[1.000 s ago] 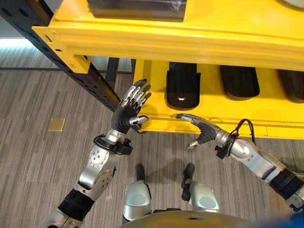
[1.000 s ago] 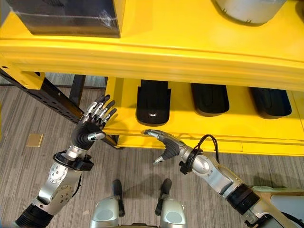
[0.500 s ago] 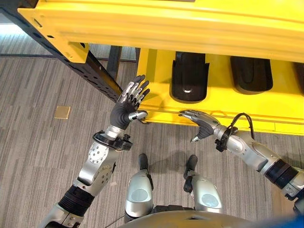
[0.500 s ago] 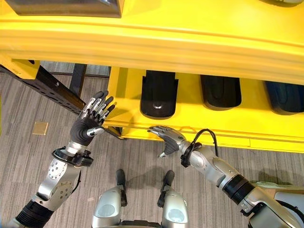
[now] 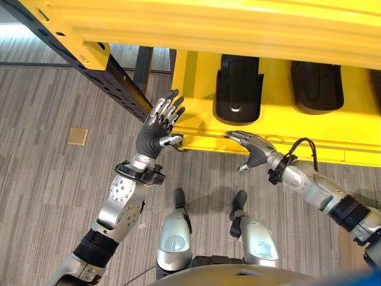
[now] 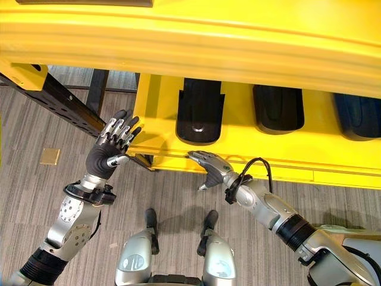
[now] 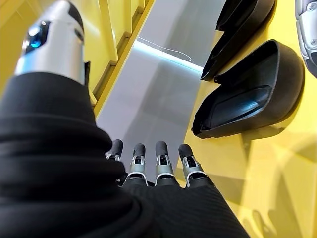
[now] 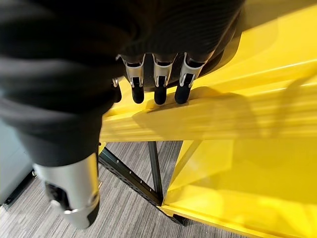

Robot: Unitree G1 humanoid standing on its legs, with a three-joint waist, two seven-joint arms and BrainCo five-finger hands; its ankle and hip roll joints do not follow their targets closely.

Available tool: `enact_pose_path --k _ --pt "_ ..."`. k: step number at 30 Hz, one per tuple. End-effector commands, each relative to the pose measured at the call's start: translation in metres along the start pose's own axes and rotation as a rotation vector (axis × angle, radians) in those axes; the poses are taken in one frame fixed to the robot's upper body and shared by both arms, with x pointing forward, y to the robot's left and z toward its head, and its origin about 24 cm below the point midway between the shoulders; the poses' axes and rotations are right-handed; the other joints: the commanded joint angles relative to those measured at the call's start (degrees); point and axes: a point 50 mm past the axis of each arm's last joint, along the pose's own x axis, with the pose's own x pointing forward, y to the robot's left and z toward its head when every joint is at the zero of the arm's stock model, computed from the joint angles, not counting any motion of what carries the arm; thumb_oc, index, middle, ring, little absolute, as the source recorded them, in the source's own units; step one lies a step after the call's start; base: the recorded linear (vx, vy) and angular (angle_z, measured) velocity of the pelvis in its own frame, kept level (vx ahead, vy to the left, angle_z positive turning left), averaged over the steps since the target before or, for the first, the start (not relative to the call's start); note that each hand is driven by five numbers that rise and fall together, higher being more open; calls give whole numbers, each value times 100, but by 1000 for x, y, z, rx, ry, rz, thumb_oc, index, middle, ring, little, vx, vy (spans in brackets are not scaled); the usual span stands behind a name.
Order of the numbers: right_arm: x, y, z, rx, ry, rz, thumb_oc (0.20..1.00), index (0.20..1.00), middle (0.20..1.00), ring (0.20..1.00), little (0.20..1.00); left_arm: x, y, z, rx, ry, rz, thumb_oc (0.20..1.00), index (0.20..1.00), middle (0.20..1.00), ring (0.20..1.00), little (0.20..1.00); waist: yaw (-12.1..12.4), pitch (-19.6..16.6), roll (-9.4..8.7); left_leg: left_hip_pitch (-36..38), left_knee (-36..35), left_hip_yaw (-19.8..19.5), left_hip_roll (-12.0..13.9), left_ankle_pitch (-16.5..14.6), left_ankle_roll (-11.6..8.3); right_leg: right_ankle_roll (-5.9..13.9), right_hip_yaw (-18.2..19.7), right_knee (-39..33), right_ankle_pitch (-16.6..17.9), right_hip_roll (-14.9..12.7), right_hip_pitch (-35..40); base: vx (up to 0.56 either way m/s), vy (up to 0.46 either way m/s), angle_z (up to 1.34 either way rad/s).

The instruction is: Move parts from the plastic box to the shelf.

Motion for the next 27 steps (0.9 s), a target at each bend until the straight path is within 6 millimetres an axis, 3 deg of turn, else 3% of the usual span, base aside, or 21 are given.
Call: enact_pose_path --k 1,27 --pt "7 3 -9 -35 67 26 1000 1000 1000 1000 1000 3 -8 11 21 -76 -34 1000 1000 1000 1000 1000 58 -119 67 -271 177 115 126 272 -47 125 33 882 -702 -145 -35 0 0 0" --pt "22 3 -30 -91 196 107 1000 1000 1000 1000 1000 7 -9 4 -5 -31 -50 1000 1000 1000 1000 1000 202 -113 105 -248 330 91 196 238 -67 97 -88 1146 -777 -231 -41 13 -7 1"
